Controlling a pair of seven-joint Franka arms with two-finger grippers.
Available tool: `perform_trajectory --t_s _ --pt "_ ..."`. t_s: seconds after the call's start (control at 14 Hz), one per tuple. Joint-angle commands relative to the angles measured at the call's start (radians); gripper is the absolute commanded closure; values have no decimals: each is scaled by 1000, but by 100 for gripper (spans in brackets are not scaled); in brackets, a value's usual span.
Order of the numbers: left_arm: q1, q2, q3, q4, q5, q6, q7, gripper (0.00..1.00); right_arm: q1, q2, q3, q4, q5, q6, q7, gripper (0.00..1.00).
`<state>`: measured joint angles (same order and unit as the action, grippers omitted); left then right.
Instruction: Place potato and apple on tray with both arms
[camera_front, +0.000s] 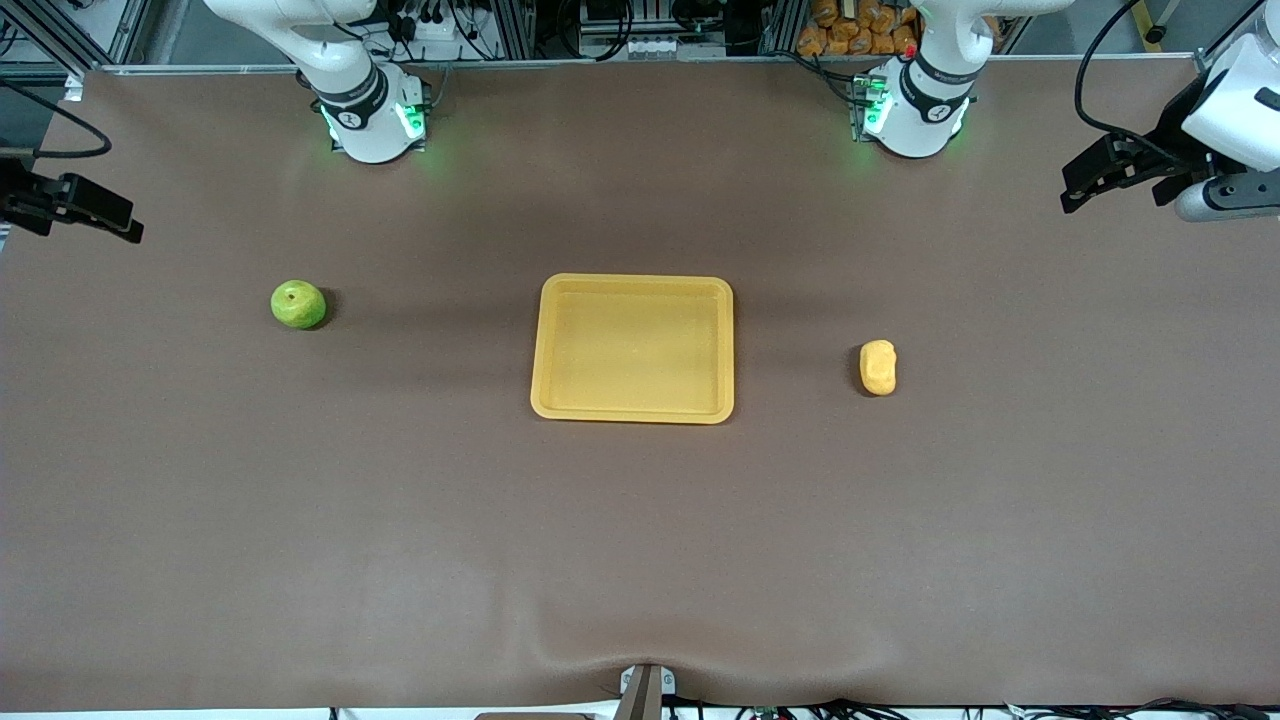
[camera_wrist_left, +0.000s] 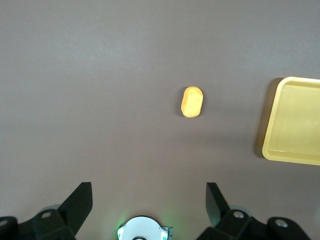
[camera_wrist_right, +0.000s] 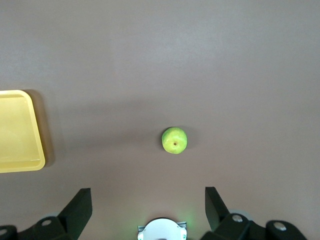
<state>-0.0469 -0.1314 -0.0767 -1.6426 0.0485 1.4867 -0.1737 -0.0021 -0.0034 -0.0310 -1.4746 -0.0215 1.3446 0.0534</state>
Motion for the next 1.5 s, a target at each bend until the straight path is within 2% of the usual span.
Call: perform_trajectory --t_s 0.0,0.43,0.93,1.43 --pt "1 0 2 18 5 -19 -10 0 17 -59 -9 -75 0 30 2 0" --pt "1 16 3 38 4 -36 -10 0 22 -59 -6 -76 0 70 2 0" --pt "-5 36 -3 17 2 -55 -10 0 19 -52 -3 -67 0 68 -1 0" --pt "-8 36 -5 -74 1 -23 -10 0 25 -44 -3 -58 -2 77 -3 0"
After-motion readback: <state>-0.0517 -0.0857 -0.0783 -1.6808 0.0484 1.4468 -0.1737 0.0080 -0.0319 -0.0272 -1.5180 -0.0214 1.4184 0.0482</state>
